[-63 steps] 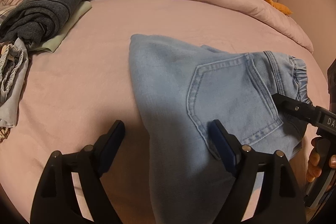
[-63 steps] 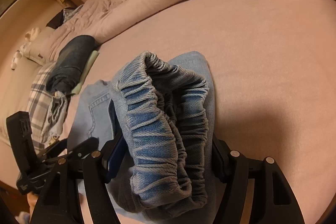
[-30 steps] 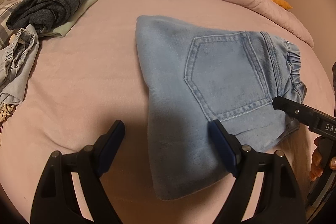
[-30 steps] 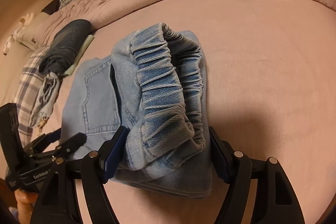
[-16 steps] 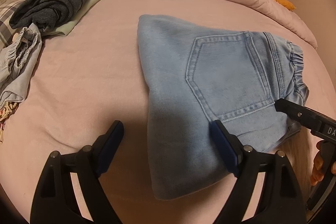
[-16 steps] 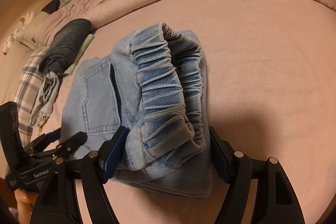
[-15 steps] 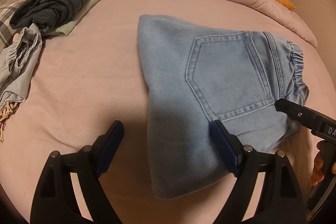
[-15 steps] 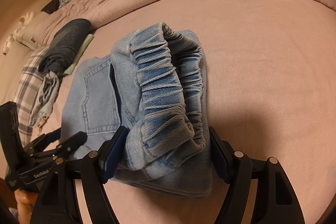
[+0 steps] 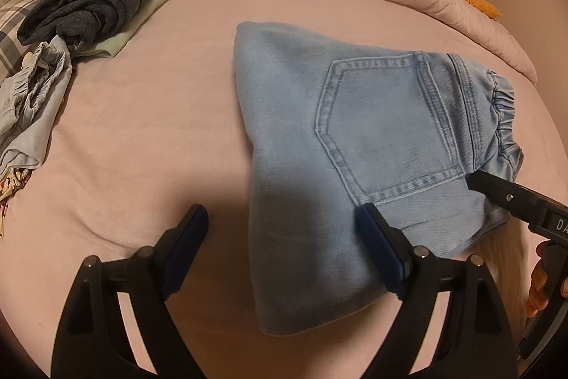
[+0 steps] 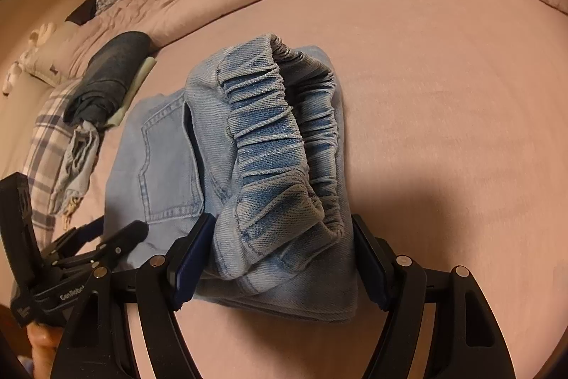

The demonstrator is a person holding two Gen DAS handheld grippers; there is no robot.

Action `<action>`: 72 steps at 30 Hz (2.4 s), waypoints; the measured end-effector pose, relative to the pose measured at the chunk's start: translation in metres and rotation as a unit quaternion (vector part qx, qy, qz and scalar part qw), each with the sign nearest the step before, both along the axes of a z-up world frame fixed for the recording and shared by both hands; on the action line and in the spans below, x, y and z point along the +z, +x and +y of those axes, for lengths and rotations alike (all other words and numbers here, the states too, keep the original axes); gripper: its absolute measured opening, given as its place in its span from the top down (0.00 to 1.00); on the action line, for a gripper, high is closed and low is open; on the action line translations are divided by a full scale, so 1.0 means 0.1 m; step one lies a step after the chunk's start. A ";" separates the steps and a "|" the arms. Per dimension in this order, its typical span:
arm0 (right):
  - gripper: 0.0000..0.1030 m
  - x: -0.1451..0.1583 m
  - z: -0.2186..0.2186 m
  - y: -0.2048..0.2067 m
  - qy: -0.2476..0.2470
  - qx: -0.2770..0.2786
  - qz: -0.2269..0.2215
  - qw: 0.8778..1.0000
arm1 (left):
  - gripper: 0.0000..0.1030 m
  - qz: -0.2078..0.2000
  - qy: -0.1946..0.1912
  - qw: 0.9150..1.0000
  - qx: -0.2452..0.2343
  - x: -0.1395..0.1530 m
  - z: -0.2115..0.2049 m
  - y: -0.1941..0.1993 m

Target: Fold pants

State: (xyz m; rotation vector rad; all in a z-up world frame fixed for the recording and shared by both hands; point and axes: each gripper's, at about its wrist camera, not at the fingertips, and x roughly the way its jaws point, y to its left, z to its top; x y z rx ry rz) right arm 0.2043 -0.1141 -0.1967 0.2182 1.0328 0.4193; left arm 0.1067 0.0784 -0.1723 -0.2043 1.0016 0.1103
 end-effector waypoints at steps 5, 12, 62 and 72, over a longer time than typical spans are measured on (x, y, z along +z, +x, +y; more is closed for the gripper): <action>0.28 0.00 0.00 0.00 -0.001 0.000 -0.001 1.000 | 0.14 0.001 0.001 1.000 0.002 0.00 0.00 0.01; 0.28 0.01 0.02 -0.01 -0.007 0.000 0.002 1.000 | 0.11 0.009 0.014 1.000 0.011 0.01 -0.01 0.04; 0.28 0.79 0.18 -0.67 -0.054 0.043 -0.107 0.992 | 0.01 -0.091 0.053 0.994 0.010 0.96 -0.26 -0.75; 0.09 1.08 0.13 -0.96 -0.050 0.056 -0.149 0.986 | 0.01 -0.086 0.065 0.994 0.010 1.21 -0.38 -1.00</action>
